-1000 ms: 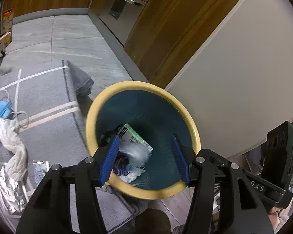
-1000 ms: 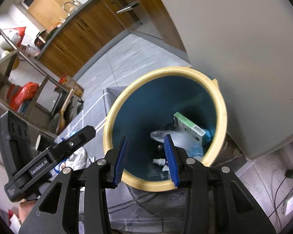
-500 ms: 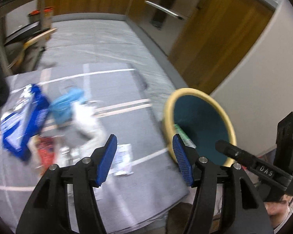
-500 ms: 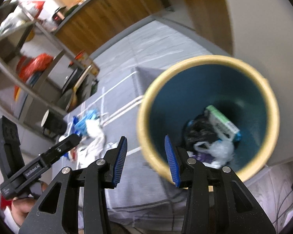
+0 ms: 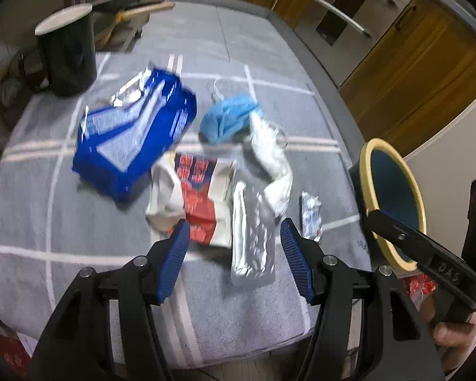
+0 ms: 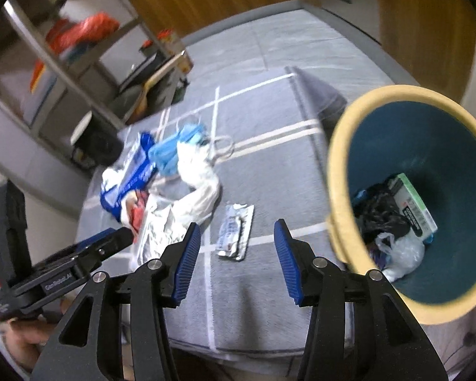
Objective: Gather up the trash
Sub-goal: 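Grasp the silver foil strip with left tool while right tool grasps white blister pack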
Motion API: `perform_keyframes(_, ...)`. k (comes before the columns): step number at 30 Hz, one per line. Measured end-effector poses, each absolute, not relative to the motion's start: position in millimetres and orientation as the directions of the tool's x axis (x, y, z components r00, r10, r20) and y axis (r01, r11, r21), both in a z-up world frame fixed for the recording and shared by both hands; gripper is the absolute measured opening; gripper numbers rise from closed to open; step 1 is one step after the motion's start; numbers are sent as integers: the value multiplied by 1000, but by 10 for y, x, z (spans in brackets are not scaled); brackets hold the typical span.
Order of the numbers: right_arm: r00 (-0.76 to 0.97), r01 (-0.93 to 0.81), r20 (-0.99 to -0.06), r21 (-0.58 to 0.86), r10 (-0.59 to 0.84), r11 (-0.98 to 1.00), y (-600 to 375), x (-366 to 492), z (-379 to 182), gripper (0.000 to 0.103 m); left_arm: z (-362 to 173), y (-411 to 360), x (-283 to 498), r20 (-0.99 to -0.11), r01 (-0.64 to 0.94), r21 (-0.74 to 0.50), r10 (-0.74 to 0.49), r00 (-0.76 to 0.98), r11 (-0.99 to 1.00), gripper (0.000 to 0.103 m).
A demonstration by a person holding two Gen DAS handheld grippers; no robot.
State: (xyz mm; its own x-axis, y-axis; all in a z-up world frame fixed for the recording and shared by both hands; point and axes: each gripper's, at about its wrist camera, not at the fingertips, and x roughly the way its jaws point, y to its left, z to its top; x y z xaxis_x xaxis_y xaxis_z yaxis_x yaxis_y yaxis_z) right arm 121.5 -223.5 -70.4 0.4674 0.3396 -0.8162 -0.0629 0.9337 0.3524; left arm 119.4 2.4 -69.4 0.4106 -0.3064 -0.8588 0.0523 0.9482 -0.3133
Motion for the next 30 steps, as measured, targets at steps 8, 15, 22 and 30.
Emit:
perform_keyframes(8, 411, -92, -872, 249, 264, 964, -2043, 1317, -996, 50, -919, -15, 1233, -876, 43, -347, -340, 343, 937, 51)
perform_keyframes(15, 403, -93, -882, 224, 242, 970, -2038, 1358, -1081, 50, -1090, -47, 1219, -881, 38, -381, -375, 290, 924, 24)
perform_keyframes(22, 392, -127, -887, 209, 243, 970, -1888, 1422, -1154, 50, -956, -3, 1173, -867, 58, -391, -388, 313, 919, 12)
perform_keyframes(30, 436, -205, -885, 76, 160, 976, -1747, 1350, -1206, 34, -857, -57, 1181, -880, 91, -334, -345, 328, 938, 10)
